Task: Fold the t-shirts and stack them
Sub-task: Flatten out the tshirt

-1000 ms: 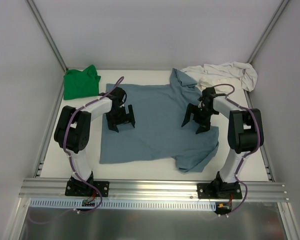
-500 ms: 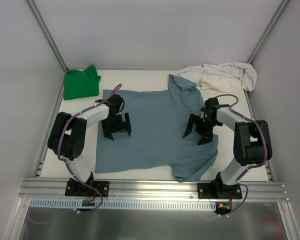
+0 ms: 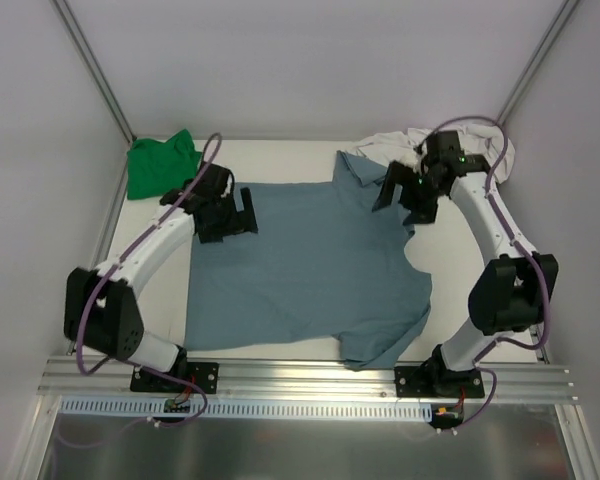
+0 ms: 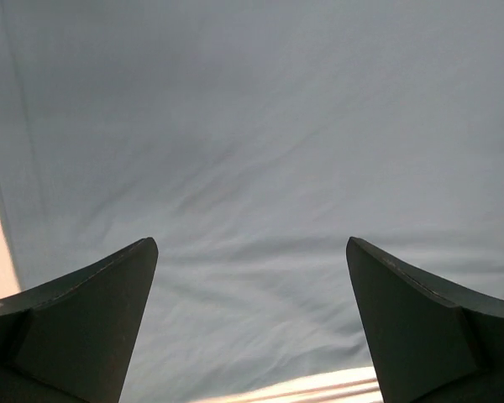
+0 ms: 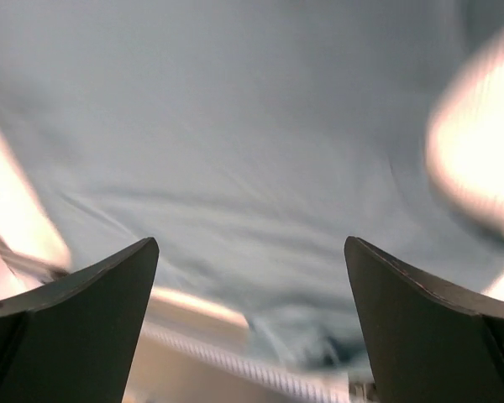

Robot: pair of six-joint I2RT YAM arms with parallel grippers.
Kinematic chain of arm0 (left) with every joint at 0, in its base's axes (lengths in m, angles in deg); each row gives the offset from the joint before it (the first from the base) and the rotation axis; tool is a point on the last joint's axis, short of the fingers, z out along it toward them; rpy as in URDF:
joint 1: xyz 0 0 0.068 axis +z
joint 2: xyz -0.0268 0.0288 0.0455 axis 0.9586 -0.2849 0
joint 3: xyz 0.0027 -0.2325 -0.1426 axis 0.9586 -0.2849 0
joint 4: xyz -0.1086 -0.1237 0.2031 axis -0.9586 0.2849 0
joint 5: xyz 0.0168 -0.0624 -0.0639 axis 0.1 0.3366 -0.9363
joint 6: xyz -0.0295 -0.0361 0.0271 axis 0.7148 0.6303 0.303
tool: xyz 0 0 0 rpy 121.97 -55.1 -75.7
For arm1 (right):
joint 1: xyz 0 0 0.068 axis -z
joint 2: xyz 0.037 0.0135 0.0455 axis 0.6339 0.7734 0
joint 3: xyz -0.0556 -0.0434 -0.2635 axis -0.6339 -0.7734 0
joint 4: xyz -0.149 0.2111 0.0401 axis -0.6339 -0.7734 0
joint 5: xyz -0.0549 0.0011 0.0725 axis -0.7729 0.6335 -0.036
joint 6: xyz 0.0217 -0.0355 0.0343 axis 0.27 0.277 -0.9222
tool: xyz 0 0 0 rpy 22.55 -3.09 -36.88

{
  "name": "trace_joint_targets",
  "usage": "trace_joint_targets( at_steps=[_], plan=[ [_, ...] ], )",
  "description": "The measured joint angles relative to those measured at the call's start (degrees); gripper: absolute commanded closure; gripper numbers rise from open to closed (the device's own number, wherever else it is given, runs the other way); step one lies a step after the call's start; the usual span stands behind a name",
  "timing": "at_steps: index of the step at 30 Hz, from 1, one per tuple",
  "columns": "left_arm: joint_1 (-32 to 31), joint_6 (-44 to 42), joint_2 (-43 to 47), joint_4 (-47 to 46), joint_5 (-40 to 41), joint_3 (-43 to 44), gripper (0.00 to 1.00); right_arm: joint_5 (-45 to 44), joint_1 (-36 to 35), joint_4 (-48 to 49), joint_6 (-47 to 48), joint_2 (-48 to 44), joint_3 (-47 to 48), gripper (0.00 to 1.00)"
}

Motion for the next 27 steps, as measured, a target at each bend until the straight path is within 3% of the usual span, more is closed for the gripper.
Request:
trace_joint_targets(
  at_steps=[5,9,17,27],
  plan=[
    [0.8,-0.5,5.5,-9.0,-0.9,11.1,0.01,0.5,0.0,-1.8,0.3,11.6,32.7,0.01],
    [1.2,-0.9,4.4,-11.8,-1.9,14.4,0.01,1.9,0.0,-3.0,-0.2,23.7,47.7,0.06],
    [1.2,-1.7,2.6,-10.6,-2.3,14.1,0.01,4.1,0.0,-3.5,-2.2,41.1,46.0,0.09],
    [1.2,-2.9,2.6,-9.9,-3.5,14.1,0.01,6.3,0.0,-0.1,-6.1,42.9,46.3,0.12]
  ],
)
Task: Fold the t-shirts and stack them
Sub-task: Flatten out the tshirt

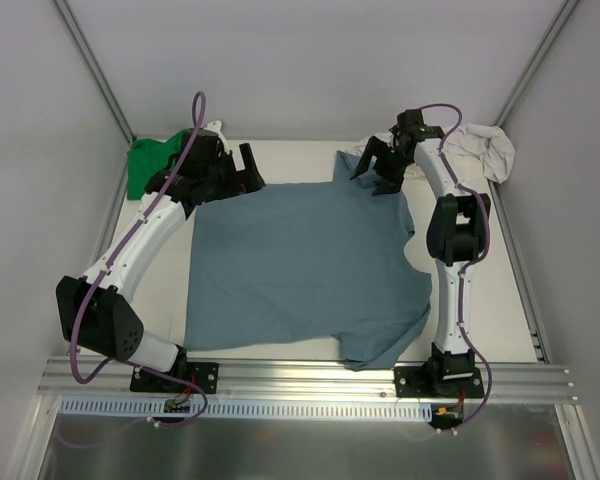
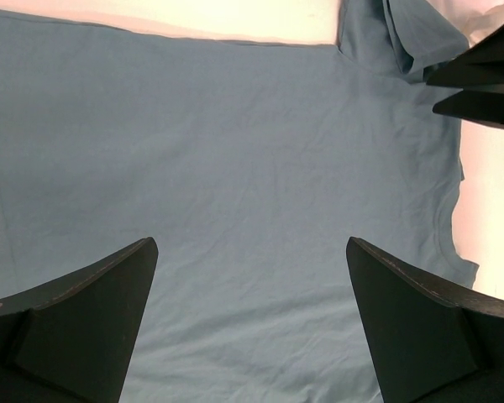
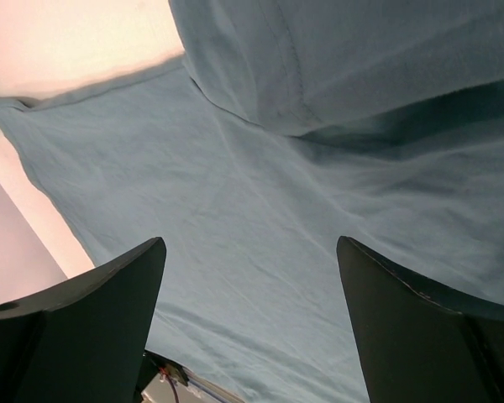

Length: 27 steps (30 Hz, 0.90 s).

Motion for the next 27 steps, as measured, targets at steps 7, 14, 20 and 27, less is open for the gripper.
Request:
trace_joint_targets(
  at_steps=[7,14,20,27],
  plan=[
    [0.0,-0.8,-0.5,0.3,-1.4,0.0,0.01,-0.2,0.0,6.2,-2.4,-0.4,-1.9,0.13],
    [0.0,-2.5,-0.5,-0.7,-1.8,0.0,0.02,-2.8,0.0,11.3,-3.4,-1.2,-6.8,0.13],
    [0.0,-3.3,-0.5,-1.7,-1.9,0.0,0.01,-4.3,-0.1,15.9,-3.8,-1.2,-6.8,0.13],
    [0.0,-4.3,-0.4,-2.4,-2.7,-0.6,0.01,-7.0,-0.8,15.6,-2.5,0.3,-0.9,0.14]
  ],
)
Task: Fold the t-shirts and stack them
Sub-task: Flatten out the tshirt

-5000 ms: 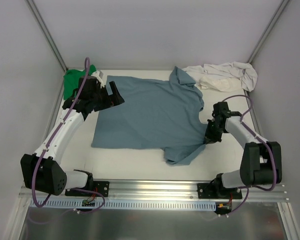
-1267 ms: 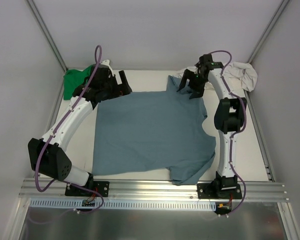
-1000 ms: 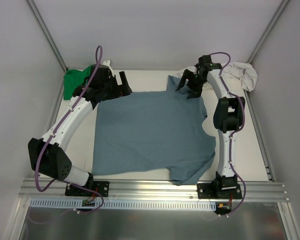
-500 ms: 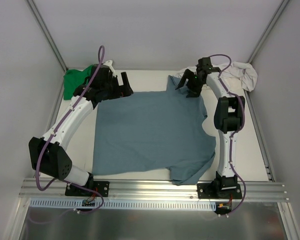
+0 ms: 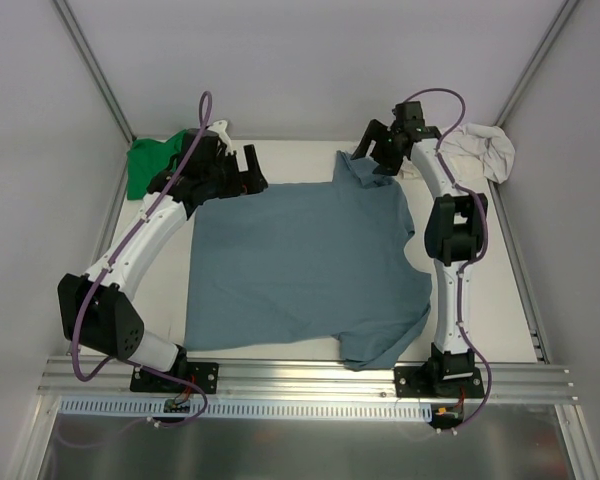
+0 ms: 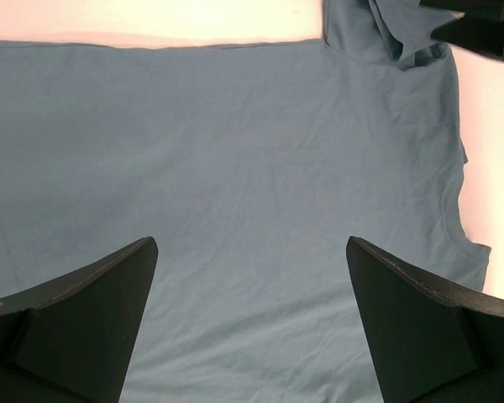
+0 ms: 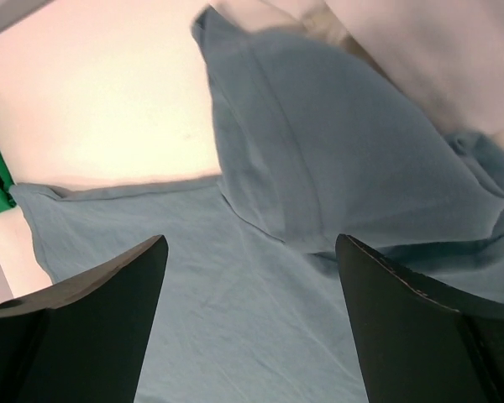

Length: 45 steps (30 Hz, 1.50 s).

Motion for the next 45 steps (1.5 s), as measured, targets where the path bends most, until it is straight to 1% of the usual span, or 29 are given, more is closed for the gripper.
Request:
trace_joint_targets(
  at_steps=[3,4,5,6,8,12,15,20,22,30,35,45],
  plan=[
    [0.0,0.0,0.0,-0.4,-0.2,-0.4,0.01,-0.6,-0.1,0.3,0.8,0.2,1.9,0.21],
    [0.0,0.0,0.0,-0.5,-0.3,-0.4,0.01,-0.8,-0.1,0.5,1.0,0.2,1.9,0.28],
    [0.0,0.0,0.0,-0.7,-0.3,-0.4,0.01,-1.0,-0.1,0.3,1.3,0.3,1.8,0.29],
    [0.0,0.0,0.0,-0.9,-0.3,-0.4,0.01,-1.3,-0.1,0.2,1.3,0.3,1.6,0.3],
    [0.0,0.0,0.0,-0.9,-0.2,-0.4,0.01,-1.8,-0.1,0.0,1.3,0.5,1.5,0.27],
    [0.0,-0.2,0.0,-0.9,-0.2,-0.4,0.01,-2.5,-0.1,-0.5,1.7,0.5,1.1,0.18],
    [0.0,-0.2,0.0,-0.9,-0.2,-0.4,0.01,-3.5,-0.1,-0.4,2.2,-0.3,-2.1,0.17],
    [0.0,-0.2,0.0,-1.1,-0.3,-0.4,0.01,-4.2,-0.1,-1.3,2.7,-0.5,-4.8,0.2],
    [0.0,-0.2,0.0,-1.3,-0.5,-0.4,0.01,-4.4,-0.1,-1.3,2.7,-0.5,-5.0,0.22],
    [0.0,-0.5,0.0,-1.5,-0.5,-0.4,0.01,-4.9,-0.1,-1.0,2.6,-0.5,-4.8,0.25],
    [0.0,-0.9,0.0,-1.5,-0.5,-0.4,0.01,-5.1,-0.1,-0.7,2.5,-0.4,-3.8,0.35],
    [0.0,-1.5,0.0,-1.4,-0.5,-0.4,0.01,-5.2,-0.1,0.3,1.5,2.1,-2.0,0.36]
  ],
)
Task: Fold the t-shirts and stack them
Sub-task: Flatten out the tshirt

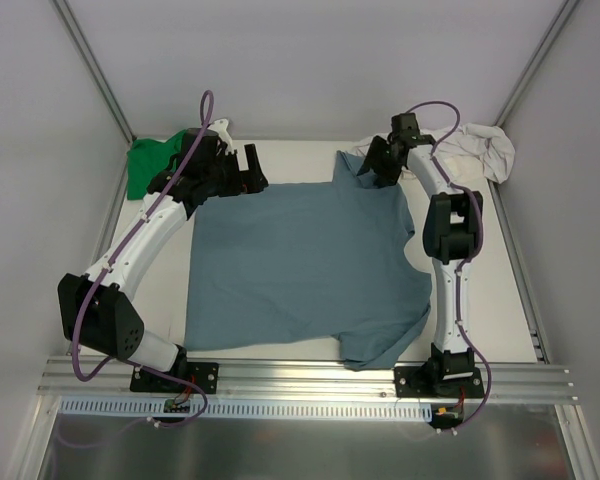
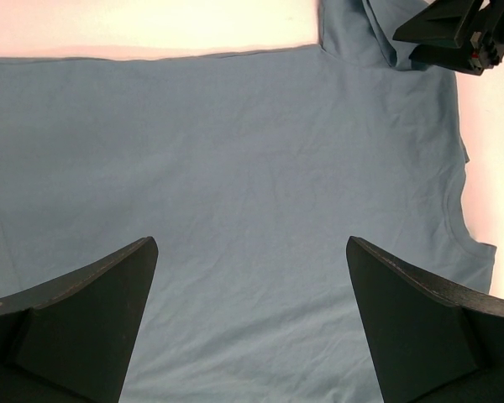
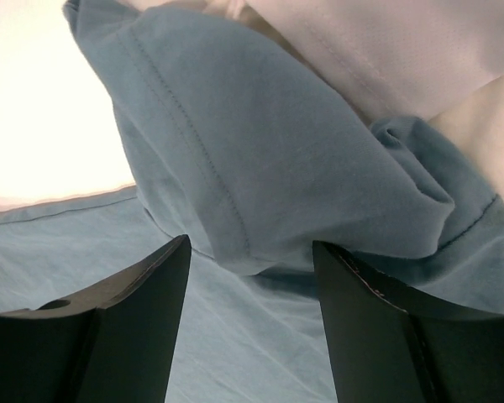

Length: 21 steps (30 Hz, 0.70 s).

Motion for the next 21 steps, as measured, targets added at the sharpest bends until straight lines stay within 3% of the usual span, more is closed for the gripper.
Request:
trace_joint_targets(
  at_steps=[3,5,6,7,10,21],
  plan=[
    [0.0,0.0,0.0,0.1,0.0,0.0,0.01,0.0,0.0,0.1,-0.4,0.6,0.0,0.4],
    [0.0,-0.1,0.0,0.2,0.0,0.0,0.01,-0.1,0.0,0.2,-0.6,0.9,0.0,0.5],
    [0.0,-0.1,0.0,0.2,0.0,0.0,0.01,-0.2,0.0,0.3,-0.7,0.9,0.0,0.58],
    [0.0,-0.1,0.0,0.3,0.0,0.0,0.01,-0.3,0.0,0.3,-0.7,1.0,0.0,0.77],
    [0.0,-0.1,-0.1,0.6,0.0,0.0,0.01,-0.9,0.0,0.5,-1.5,1.0,0.1,1.0],
    [0.2,-0.2,-0.7,0.7,-0.1,0.1,0.01,-2.2,0.2,0.2,-1.5,1.0,1.5,1.0]
  ],
)
